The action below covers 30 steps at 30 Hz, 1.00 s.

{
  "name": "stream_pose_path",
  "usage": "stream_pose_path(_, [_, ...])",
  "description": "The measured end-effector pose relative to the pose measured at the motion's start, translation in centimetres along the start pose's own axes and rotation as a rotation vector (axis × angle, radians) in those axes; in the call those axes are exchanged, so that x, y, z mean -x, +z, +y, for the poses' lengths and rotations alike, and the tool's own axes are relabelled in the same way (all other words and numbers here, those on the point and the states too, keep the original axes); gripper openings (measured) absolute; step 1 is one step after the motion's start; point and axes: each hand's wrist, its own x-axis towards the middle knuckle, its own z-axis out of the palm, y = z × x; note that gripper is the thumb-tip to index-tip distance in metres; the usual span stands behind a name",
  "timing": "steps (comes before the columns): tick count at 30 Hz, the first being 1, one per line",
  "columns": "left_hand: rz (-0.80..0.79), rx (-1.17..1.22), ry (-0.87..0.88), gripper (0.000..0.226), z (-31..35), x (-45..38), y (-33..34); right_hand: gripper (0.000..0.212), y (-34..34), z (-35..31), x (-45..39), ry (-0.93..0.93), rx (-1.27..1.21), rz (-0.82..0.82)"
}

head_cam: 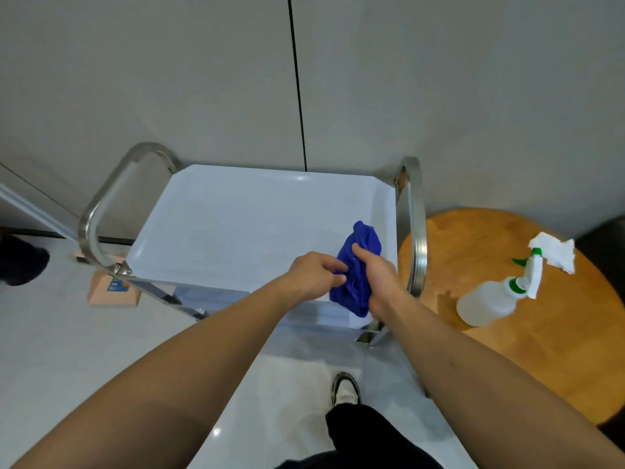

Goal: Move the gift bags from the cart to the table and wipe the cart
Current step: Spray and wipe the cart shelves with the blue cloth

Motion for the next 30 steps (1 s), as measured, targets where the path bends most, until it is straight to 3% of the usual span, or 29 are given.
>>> stream_pose_path(3, [0.078, -0.154, -0.074, 0.036, -0.2, -2.6, -1.3, 0.013, 0.3, -0.6, -1.7, -0.325, 0.347, 0.253])
stream_pose_path(6, [0.142, -0.217, -0.141, 0.034, -1.5, -4.6, -2.4, 0.014, 0.1, 0.4, -3.0, -0.650, 0.848, 0.365])
stream_pose_path(8, [0.143, -0.271, -0.166, 0.034, -2.8, -5.7, -3.1, 0.043, -0.6, 2.2, -4.7, -0.620, 1.244, 0.274])
stream_pose_path(11, [0.120, -0.333, -0.186, 0.039, -4.9, -7.4, -3.6, 0.078, -0.9, 4.9, -5.9, -0.292, 1.734, 0.061])
stream_pose_path(13, [0.090, -0.352, -0.183, 0.043, -6.4, -8.7, -3.8, 0.085, -0.6, 6.0, -5.7, -0.276, 1.730, 0.094])
stream_pose_path(15, [0.064, -0.380, -0.159, 0.047, -7.9, -9.9, -3.7, 0.080, -0.2, 6.8, -5.9, -0.345, 1.677, 0.213])
stream_pose_path(20, [0.100, -0.670, 0.109, 0.062, -10.7, -12.4, -3.2, 0.078, 1.4, 7.7, -8.7, -0.337, 1.622, 0.320])
stream_pose_path(23, [0.102, -0.790, 0.179, 0.073, -11.0, -13.9, -2.7, 0.076, 2.2, 8.6, -10.1, -0.294, 1.630, 0.385])
stream_pose_path(30, [-0.124, -0.928, -0.079, 0.143, -6.3, -19.2, -3.5, 0.071, 1.6, 11.0, -9.9, -0.386, 1.594, 0.438])
